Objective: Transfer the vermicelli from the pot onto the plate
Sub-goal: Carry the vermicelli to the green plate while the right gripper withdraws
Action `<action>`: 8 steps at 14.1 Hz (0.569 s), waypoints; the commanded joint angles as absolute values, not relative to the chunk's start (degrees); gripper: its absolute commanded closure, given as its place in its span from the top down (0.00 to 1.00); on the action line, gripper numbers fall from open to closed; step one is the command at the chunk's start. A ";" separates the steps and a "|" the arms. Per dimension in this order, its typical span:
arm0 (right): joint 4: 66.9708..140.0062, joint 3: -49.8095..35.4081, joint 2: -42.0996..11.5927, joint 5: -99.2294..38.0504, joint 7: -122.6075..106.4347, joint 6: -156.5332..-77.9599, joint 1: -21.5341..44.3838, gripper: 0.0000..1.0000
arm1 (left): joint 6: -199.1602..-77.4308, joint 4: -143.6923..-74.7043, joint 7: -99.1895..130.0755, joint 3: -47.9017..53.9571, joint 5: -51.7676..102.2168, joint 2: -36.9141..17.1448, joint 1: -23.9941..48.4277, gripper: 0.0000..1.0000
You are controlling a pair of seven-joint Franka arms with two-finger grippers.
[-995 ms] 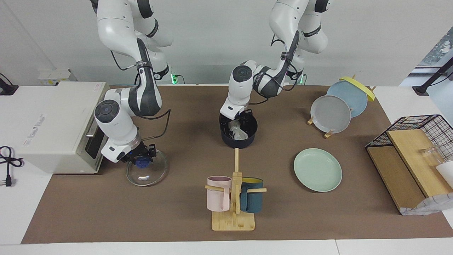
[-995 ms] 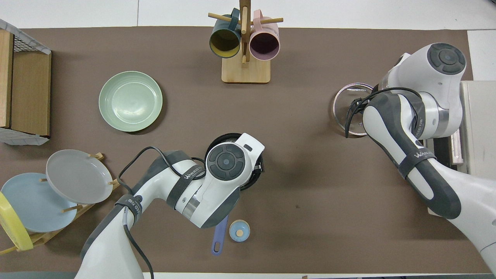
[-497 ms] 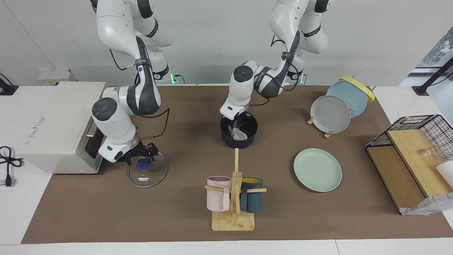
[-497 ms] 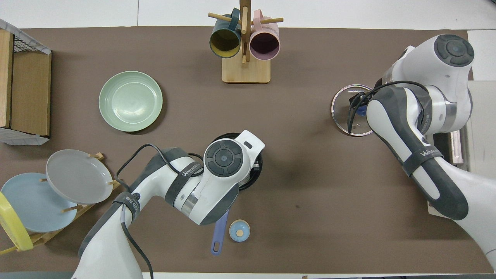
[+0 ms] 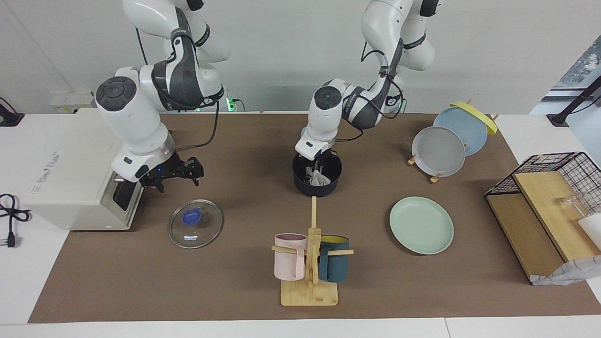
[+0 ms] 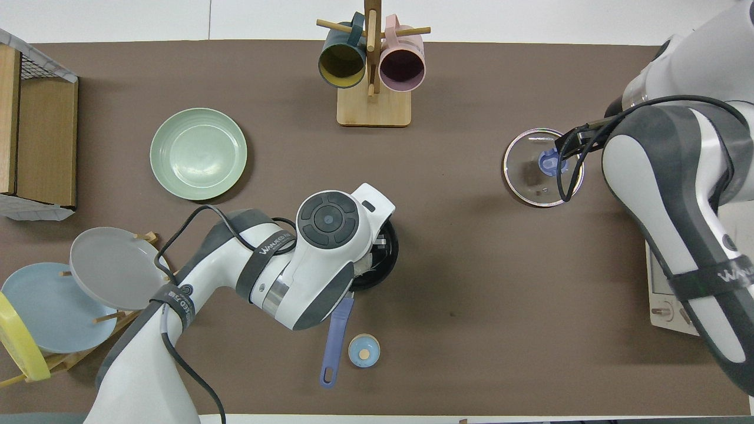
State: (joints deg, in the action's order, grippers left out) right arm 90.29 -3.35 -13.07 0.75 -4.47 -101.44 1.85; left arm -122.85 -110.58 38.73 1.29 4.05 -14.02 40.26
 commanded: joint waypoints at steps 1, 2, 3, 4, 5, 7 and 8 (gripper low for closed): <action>90.79 -4.48 -8.19 0.09 -1.76 -98.01 1.58 1.00 | -117.00 -107.50 37.09 1.32 4.13 -12.04 38.85 0.00; 90.97 -4.48 -6.52 0.17 -2.11 -97.48 1.58 1.00 | -116.37 -107.23 37.09 1.32 4.39 -11.26 38.76 0.00; 91.58 -4.48 -4.76 0.18 -2.11 -97.12 1.58 1.00 | -115.32 -107.14 37.00 1.32 4.57 -10.47 38.50 0.00; 91.58 -4.48 -3.70 0.18 -2.02 -94.60 1.58 1.00 | -114.01 -106.79 36.91 1.32 4.83 -9.50 37.89 0.00; 91.50 -4.57 -3.00 0.09 -2.02 -92.05 1.50 1.00 | -112.08 -105.92 36.74 1.41 4.92 -8.88 37.53 0.00; 91.41 -4.48 -0.01 0.09 -1.76 -87.04 1.58 1.00 | -106.81 -101.89 36.56 1.49 5.97 -8.70 36.31 0.00; 91.49 -4.57 1.39 0.09 -1.67 -85.45 1.50 1.00 | -104.09 -99.78 35.87 1.49 6.50 -8.27 35.34 0.00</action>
State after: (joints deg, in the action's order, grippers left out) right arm 90.07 -4.26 -1.88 0.75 -2.70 -88.13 1.89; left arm -109.92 -103.92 37.80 1.27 4.91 -9.41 37.37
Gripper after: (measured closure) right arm 0.000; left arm 0.877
